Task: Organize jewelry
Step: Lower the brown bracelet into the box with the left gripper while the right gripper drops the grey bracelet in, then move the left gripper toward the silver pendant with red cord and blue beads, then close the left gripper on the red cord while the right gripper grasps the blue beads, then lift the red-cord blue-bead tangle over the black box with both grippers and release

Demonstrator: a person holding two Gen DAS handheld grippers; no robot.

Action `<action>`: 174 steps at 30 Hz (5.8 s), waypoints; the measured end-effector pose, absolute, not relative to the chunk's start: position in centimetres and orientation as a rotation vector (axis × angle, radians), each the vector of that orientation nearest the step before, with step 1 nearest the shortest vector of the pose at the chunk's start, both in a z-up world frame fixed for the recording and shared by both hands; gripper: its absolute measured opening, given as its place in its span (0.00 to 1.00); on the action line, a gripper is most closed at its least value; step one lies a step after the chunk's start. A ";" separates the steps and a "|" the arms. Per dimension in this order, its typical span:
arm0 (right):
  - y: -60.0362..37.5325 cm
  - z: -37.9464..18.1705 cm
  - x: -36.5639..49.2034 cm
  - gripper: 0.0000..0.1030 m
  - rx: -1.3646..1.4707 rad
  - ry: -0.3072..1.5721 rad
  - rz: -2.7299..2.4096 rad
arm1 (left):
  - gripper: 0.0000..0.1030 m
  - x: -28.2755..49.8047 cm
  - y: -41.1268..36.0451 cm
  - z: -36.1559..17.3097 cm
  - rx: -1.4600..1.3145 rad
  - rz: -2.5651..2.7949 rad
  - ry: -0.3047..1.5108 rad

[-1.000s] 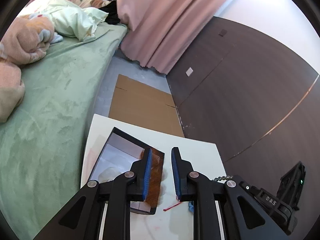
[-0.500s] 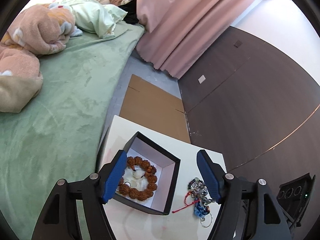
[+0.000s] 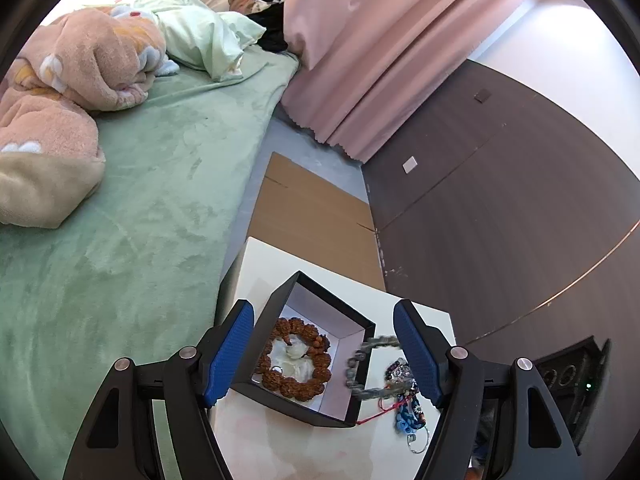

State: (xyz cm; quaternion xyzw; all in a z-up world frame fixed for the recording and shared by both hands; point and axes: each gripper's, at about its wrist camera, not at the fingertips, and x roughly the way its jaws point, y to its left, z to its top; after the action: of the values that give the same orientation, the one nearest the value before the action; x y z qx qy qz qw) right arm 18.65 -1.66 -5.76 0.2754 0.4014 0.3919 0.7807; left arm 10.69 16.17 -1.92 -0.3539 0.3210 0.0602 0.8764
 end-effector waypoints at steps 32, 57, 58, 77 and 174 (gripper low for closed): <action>-15.9 -4.9 19.6 0.45 0.544 0.960 0.598 | 0.71 13.5 7.8 -1.8 -0.549 -0.037 0.745; -23.0 -9.1 19.9 0.45 0.568 1.183 0.459 | 0.35 16.8 -4.3 -7.6 -0.155 -0.172 0.949; -23.1 -9.1 20.0 0.45 0.571 1.183 0.461 | 0.35 16.9 -4.6 -8.0 -0.145 -0.171 0.954; -23.6 -9.4 20.1 0.45 0.600 1.198 0.473 | 0.06 19.0 -5.4 -11.8 -0.123 -0.143 1.010; -9.0 -5.9 19.0 0.44 0.591 0.977 0.714 | 0.84 11.4 14.2 -1.3 -0.630 0.090 0.719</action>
State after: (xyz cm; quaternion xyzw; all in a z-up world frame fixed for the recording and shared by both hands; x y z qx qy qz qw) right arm 18.95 -9.03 -5.88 0.2737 0.4524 0.3305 0.7818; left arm 11.39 14.19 -1.31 -0.3029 0.3459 0.0432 0.8870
